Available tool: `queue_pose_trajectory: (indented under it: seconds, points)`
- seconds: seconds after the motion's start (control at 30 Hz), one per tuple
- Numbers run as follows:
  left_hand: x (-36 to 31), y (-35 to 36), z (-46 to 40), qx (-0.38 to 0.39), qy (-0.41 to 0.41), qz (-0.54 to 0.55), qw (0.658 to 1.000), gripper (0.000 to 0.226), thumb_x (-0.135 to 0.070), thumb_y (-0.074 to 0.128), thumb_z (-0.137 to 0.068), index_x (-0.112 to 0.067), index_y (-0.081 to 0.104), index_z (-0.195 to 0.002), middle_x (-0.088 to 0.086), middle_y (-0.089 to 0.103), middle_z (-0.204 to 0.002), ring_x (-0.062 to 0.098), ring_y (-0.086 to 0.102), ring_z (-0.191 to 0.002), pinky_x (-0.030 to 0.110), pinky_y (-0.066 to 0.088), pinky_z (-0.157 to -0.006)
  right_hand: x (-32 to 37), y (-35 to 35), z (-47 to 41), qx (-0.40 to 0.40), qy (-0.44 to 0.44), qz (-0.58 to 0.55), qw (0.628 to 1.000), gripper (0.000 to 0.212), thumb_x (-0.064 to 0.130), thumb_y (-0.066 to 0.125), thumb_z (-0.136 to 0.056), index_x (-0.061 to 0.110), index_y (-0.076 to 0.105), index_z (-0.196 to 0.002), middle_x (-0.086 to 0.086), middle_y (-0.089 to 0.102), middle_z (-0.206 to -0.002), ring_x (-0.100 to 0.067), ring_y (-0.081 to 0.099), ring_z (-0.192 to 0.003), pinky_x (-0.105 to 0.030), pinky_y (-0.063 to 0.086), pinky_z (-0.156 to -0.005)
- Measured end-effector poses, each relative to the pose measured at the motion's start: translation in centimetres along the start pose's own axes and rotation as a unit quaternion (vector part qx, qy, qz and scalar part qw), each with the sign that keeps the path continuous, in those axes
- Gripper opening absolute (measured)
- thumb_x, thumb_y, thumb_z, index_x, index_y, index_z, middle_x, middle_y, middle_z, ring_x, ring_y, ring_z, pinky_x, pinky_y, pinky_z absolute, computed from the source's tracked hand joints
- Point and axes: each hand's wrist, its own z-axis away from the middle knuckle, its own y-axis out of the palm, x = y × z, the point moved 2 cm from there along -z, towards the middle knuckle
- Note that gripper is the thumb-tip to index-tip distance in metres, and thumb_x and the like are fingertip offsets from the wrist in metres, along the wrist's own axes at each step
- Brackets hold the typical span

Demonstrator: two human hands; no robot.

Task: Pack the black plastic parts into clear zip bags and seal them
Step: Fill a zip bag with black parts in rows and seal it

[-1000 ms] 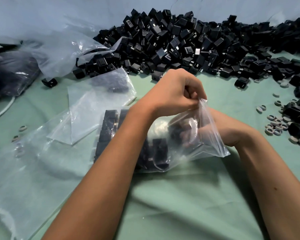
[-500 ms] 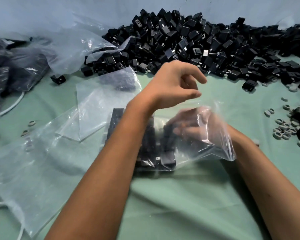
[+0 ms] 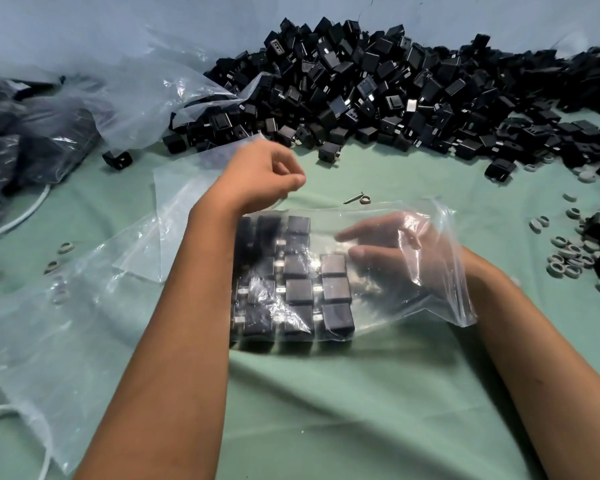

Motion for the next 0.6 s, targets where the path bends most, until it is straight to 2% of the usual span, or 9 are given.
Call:
queue_pose_trajectory:
  seconds: [0.07, 0.13, 0.17, 0.23, 0.33, 0.37, 0.43, 0.53, 0.6]
  points:
    - [0.7, 0.5, 0.2, 0.051, -0.018, -0.057, 0.997, 0.012, -0.029, 0.073, -0.094, -0.021, 0.078, -0.087, -0.006, 0.076, -0.079, 0.001, 0.067, -0.067, 0.022, 0.048, -0.064, 1.1, -1.0, 0.5, 0.035, -0.022, 0.139, 0.989, 0.020, 0.000, 0.067, -0.095, 0.001, 0.071, -0.114, -0.010, 0.074, -0.110, -0.019, 0.073, -0.090, -0.041, 0.062, -0.088]
    - [1.1, 0.8, 0.3, 0.075, -0.028, -0.087, 0.993, 0.019, -0.036, 0.071, -0.095, -0.022, 0.080, -0.087, -0.007, 0.076, -0.084, 0.003, 0.067, -0.077, 0.023, 0.050, -0.067, 2.0, -2.8, 1.0, 0.044, -0.031, 0.266, 0.962, 0.018, 0.011, 0.075, -0.088, 0.020, 0.080, -0.103, 0.001, 0.079, -0.094, -0.013, 0.077, -0.084, -0.025, 0.061, -0.067]
    - [1.2, 0.8, 0.3, 0.079, -0.032, -0.090, 0.992, 0.020, -0.038, 0.071, -0.095, -0.021, 0.080, -0.088, -0.005, 0.076, -0.085, 0.007, 0.067, -0.080, 0.024, 0.051, -0.070, 2.3, -3.8, 1.2, 0.014, -0.022, 0.293, 0.956, 0.016, 0.014, 0.078, -0.084, 0.026, 0.082, -0.093, 0.004, 0.079, -0.086, -0.009, 0.076, -0.077, -0.020, 0.059, -0.062]
    - [1.3, 0.7, 0.3, 0.085, -0.043, -0.088, 0.992, 0.024, -0.039, 0.071, -0.095, -0.019, 0.079, -0.085, -0.005, 0.073, -0.078, 0.008, 0.065, -0.072, 0.027, 0.050, -0.065, 1.9, -5.9, 0.6, -0.065, -0.014, 0.308, 0.949, 0.004, 0.018, 0.080, -0.084, 0.019, 0.082, -0.088, -0.001, 0.078, -0.076, -0.011, 0.071, -0.065, -0.024, 0.059, -0.059]
    - [1.1, 0.6, 0.4, 0.099, -0.059, -0.095, 0.989, 0.029, -0.039, 0.071, -0.095, -0.017, 0.076, -0.077, -0.006, 0.066, -0.062, 0.000, 0.053, -0.046, 0.024, 0.039, -0.054, 1.3, -8.2, -1.1, -0.204, -0.041, 0.218, 0.954, 0.009, 0.007, 0.070, -0.096, 0.000, 0.077, -0.096, 0.002, 0.072, -0.063, -0.004, 0.061, -0.051, -0.016, 0.051, -0.048]
    - [1.1, 0.5, 0.4, 0.103, -0.063, -0.097, 0.988, 0.030, -0.039, 0.071, -0.095, -0.016, 0.076, -0.077, -0.003, 0.068, -0.065, 0.001, 0.053, -0.046, 0.024, 0.039, -0.054, 1.4, -8.6, -1.6, -0.245, -0.050, 0.186, 0.950, 0.011, 0.001, 0.065, -0.097, -0.002, 0.075, -0.100, 0.002, 0.073, -0.063, -0.003, 0.062, -0.049, -0.016, 0.051, -0.047]
    - [1.1, 0.2, 0.5, 0.110, -0.070, -0.103, 0.986, 0.028, -0.038, 0.073, -0.094, -0.015, 0.076, -0.078, 0.002, 0.072, -0.073, 0.009, 0.058, -0.057, 0.026, 0.042, -0.057, 2.0, -8.4, -2.2, -0.288, -0.078, 0.157, 0.941, 0.014, -0.003, 0.060, -0.097, 0.000, 0.073, -0.101, -0.008, 0.075, -0.075, -0.008, 0.066, -0.052, -0.019, 0.052, -0.048]
    - [1.3, 0.0, 0.6, 0.115, -0.074, -0.117, 0.984, 0.026, -0.034, 0.076, -0.092, -0.013, 0.075, -0.077, 0.004, 0.072, -0.075, 0.016, 0.058, -0.065, 0.028, 0.044, -0.060, 4.7, -7.1, -3.8, -0.312, -0.151, 0.242, 0.906, 0.020, 0.000, 0.059, -0.094, 0.013, 0.075, -0.093, -0.011, 0.076, -0.083, -0.015, 0.069, -0.060, -0.026, 0.056, -0.052]
    - [1.5, 0.0, 0.5, 0.108, -0.077, -0.121, 0.984, 0.026, -0.033, 0.076, -0.092, -0.014, 0.074, -0.075, 0.002, 0.070, -0.072, 0.014, 0.058, -0.065, 0.028, 0.042, -0.060, 6.7, -5.5, -5.7, -0.273, -0.180, 0.318, 0.890, 0.019, 0.006, 0.060, -0.093, 0.016, 0.077, -0.095, -0.008, 0.077, -0.085, -0.018, 0.072, -0.068, -0.031, 0.060, -0.059]
